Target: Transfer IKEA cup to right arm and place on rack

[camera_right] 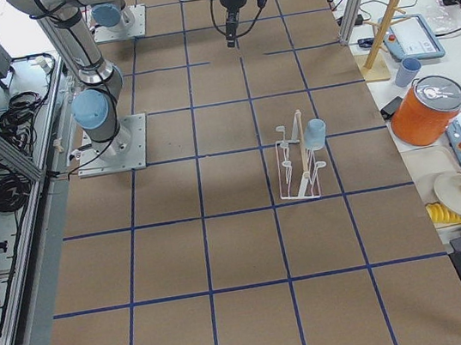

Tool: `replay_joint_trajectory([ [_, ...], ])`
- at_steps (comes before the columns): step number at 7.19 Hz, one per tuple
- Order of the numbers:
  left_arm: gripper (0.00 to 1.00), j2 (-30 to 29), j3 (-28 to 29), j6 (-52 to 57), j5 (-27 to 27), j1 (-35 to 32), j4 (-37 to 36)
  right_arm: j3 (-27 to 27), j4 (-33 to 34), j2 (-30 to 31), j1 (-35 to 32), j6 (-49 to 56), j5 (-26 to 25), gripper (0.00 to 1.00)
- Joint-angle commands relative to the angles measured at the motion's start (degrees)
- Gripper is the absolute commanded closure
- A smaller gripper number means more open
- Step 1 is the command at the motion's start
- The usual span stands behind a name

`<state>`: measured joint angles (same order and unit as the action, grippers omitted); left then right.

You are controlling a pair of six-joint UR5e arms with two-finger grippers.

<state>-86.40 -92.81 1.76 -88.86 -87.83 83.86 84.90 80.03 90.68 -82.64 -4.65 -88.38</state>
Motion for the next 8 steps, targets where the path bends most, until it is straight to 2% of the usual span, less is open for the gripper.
replay_joint_trajectory([
  [1, 0.00, 0.0, 0.0, 0.0, 0.0, 0.0, 0.0, 2.4, -0.1, 1.7, -4.4, -1.0, -0.2, 0.00],
  [4, 0.00, 0.0, 0.0, 0.0, 0.1, 0.0, 0.0, 8.3, 2.6, 6.0, -4.5, -1.1, -0.2, 0.00],
  [8, 0.00, 0.0, 0.0, 0.0, 0.1, 0.0, 0.0, 7.8, 4.4, 5.7, -4.5, -1.2, 0.3, 0.00],
])
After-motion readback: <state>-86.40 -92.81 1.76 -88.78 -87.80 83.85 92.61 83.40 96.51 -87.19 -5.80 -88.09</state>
